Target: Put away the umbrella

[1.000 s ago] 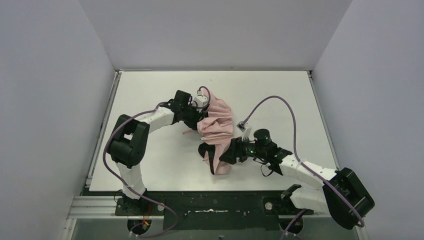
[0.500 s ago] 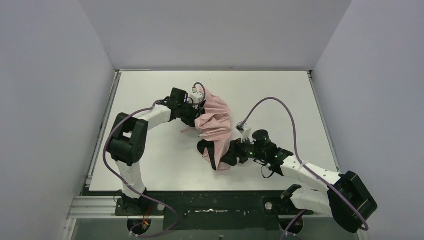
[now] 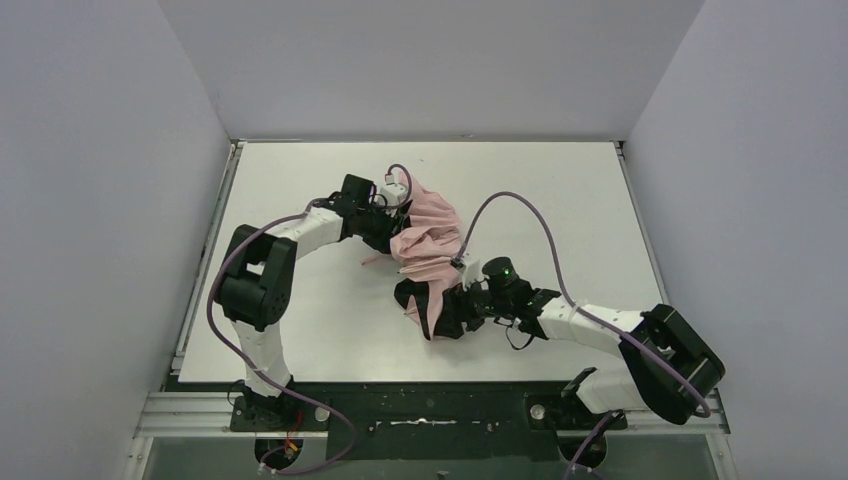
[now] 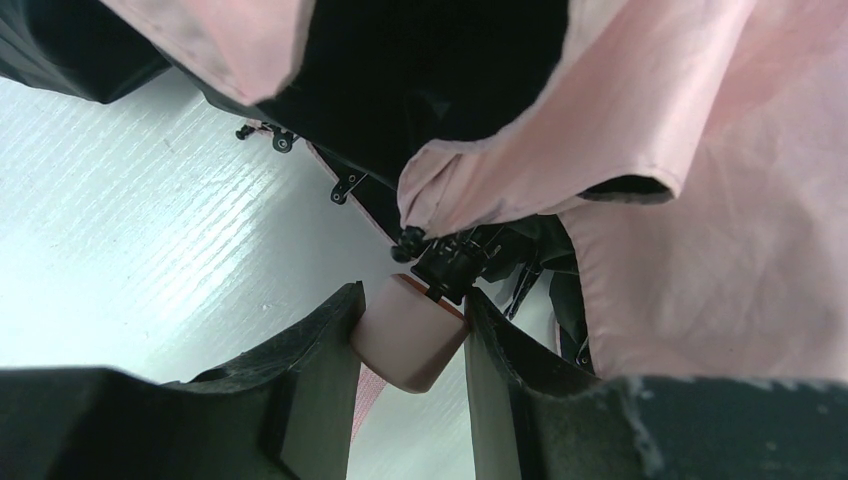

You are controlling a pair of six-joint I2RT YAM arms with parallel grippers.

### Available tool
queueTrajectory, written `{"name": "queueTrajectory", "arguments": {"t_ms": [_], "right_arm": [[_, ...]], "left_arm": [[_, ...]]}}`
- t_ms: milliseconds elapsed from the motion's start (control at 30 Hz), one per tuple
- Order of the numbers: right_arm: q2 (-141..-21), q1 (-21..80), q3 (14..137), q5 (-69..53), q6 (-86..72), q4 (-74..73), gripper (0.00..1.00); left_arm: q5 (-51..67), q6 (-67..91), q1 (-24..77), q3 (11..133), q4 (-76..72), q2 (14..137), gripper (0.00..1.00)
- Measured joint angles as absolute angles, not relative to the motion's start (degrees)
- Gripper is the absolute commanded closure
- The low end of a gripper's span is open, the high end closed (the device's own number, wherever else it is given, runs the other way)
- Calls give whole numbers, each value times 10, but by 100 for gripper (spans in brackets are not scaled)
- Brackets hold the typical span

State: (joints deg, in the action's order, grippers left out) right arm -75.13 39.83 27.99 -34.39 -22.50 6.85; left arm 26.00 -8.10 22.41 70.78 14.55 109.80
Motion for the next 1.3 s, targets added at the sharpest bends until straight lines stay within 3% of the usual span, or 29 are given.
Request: {"name": "queueTrajectory", "arguments": {"t_ms": [200,533,700,933,1300], "right_arm": [[-786,410,300,-364,-216,72,39],[-786,443,308,-392,-228,30,57],[-786,449,301,-392,-241,28,74],[-773,452,299,-382,-271,29,86],[-669,458,298,-377,-328,-5,96]], "left_arm": [[260,-81,224,712,152,1099,100],[242,-69,222,729,162,1106,100],[232,-66,218,737,167,1106,100],[227,-64,217,740,170,1107,100],[207,-55,216,743,169,1108,100]]}}
